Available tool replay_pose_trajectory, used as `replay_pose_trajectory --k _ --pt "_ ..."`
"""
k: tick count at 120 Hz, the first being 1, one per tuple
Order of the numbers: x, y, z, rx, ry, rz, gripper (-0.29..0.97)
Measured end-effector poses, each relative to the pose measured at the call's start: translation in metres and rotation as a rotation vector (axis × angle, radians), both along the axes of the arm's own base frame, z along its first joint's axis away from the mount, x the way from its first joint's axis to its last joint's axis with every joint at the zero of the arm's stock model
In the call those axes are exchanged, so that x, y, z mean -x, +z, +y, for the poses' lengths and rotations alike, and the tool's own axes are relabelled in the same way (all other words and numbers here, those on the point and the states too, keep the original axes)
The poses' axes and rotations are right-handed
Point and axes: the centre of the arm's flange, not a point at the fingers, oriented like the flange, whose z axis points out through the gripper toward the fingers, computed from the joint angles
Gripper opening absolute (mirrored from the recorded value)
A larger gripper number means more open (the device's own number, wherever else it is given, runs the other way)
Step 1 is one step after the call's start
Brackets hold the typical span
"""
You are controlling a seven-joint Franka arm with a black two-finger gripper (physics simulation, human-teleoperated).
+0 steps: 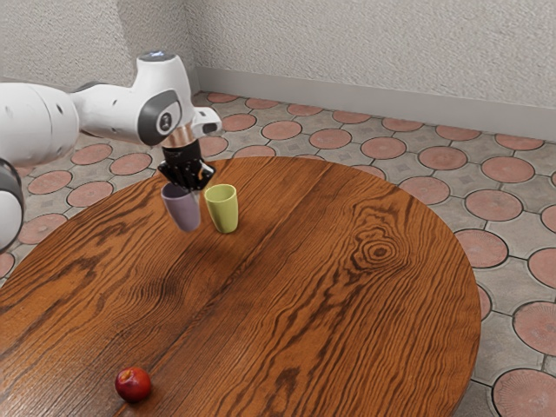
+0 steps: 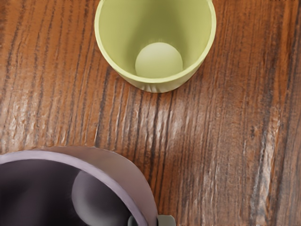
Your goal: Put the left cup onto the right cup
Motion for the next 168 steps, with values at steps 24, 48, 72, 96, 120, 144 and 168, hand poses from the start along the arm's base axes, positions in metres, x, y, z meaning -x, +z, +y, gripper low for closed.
replay_pose_trajectory --k 24,48,72,96,120,144,168 --pt "-0.010 0.031 -0.019 -0.035 -0.028 -0.012 -0.10" --pt "-0.040 0.045 -0.035 -0.046 -0.041 -0.023 -0.10" --pt "-0.056 0.041 -0.033 -0.055 -0.032 -0.010 -0.10" --pt "-0.071 0.044 -0.029 -0.070 -0.033 -0.028 -0.11" --pt "-0.085 0.034 -0.024 -0.078 -0.039 -0.045 -0.11" --pt "-0.094 0.028 -0.019 -0.082 -0.047 -0.069 -0.11" --pt "-0.099 0.022 -0.024 -0.077 -0.067 -0.097 -0.11"
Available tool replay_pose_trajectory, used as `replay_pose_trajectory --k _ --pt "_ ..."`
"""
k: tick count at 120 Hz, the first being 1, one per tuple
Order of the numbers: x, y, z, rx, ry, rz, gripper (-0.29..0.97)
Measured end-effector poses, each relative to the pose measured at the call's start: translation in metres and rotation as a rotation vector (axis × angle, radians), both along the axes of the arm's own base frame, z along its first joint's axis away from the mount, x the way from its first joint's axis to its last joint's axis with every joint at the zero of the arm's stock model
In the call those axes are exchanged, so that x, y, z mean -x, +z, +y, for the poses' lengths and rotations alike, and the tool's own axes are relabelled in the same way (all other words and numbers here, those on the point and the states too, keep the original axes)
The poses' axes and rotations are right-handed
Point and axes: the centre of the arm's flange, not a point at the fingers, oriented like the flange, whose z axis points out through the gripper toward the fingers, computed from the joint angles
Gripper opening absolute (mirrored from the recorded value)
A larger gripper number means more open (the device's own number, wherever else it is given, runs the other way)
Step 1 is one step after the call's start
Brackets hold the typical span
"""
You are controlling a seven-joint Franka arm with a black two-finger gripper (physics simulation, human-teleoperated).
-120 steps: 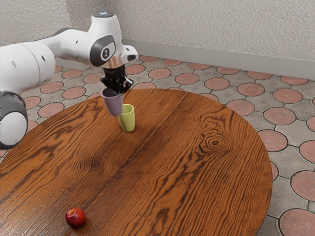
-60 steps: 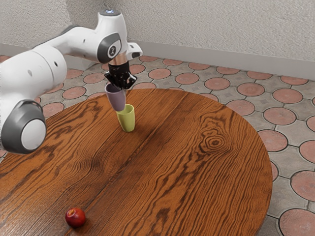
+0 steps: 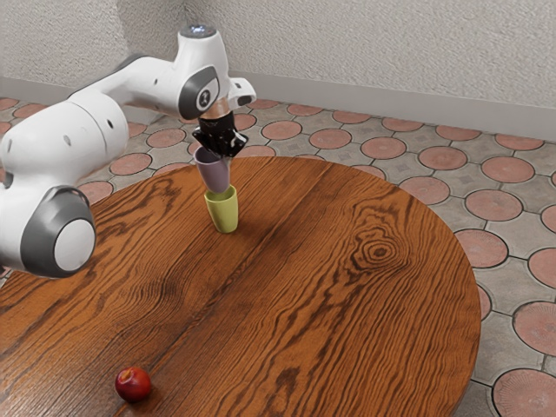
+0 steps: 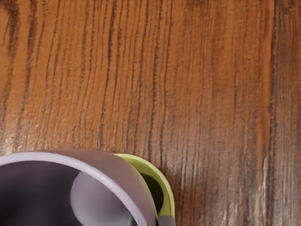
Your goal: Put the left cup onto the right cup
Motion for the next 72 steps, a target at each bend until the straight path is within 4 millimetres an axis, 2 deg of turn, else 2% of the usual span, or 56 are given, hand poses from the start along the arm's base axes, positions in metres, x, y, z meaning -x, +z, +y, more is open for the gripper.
replay_pose_trajectory --k 22,41,63,72 --pt "-0.001 -0.004 -0.006 0.019 -0.012 -0.007 -0.11" --pt "0.000 -0.011 0.005 0.034 0.003 0.005 -0.11" --pt "0.001 -0.018 0.006 0.045 0.006 0.019 -0.11" --pt "0.001 -0.019 0.005 0.064 0.010 0.020 0.05"
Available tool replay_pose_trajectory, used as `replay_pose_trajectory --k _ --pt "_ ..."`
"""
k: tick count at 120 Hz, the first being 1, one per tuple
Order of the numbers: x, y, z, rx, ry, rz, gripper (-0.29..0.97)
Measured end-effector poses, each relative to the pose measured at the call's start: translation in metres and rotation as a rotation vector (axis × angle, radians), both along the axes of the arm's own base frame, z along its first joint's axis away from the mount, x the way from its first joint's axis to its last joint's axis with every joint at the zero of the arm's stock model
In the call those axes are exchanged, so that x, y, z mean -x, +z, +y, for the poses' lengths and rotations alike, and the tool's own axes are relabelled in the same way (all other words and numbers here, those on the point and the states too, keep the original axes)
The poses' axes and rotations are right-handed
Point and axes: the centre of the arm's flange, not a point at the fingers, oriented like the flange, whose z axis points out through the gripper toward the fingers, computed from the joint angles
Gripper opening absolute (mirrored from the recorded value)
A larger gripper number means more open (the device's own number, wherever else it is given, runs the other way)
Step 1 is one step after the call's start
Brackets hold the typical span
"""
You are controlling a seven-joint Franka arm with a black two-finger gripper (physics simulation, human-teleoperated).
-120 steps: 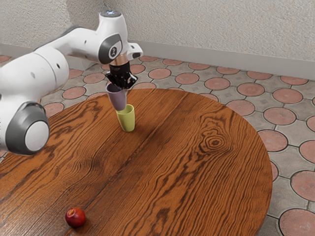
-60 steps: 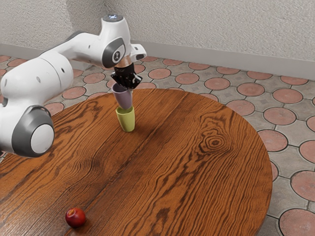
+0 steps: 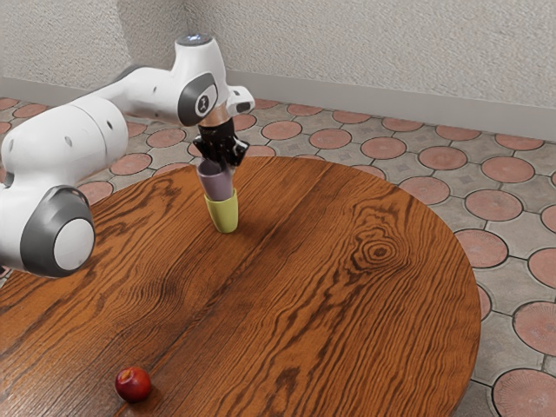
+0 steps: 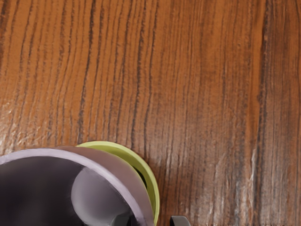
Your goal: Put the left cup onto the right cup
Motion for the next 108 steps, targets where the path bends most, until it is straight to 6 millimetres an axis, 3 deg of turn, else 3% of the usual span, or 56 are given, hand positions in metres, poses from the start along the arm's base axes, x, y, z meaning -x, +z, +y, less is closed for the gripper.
replay_pose_trajectory --k 20,43,78,94,108 --pt "0.001 0.006 -0.001 0.023 0.007 -0.005 0.38" --pt "0.017 0.025 -0.002 0.037 0.016 0.007 0.56" --pt "0.077 0.113 -0.031 0.033 -0.005 -0.004 0.65" --pt "0.122 0.152 -0.049 -0.013 -0.031 0.005 0.66" --pt "0.170 0.177 -0.049 -0.033 -0.028 0.011 0.67"
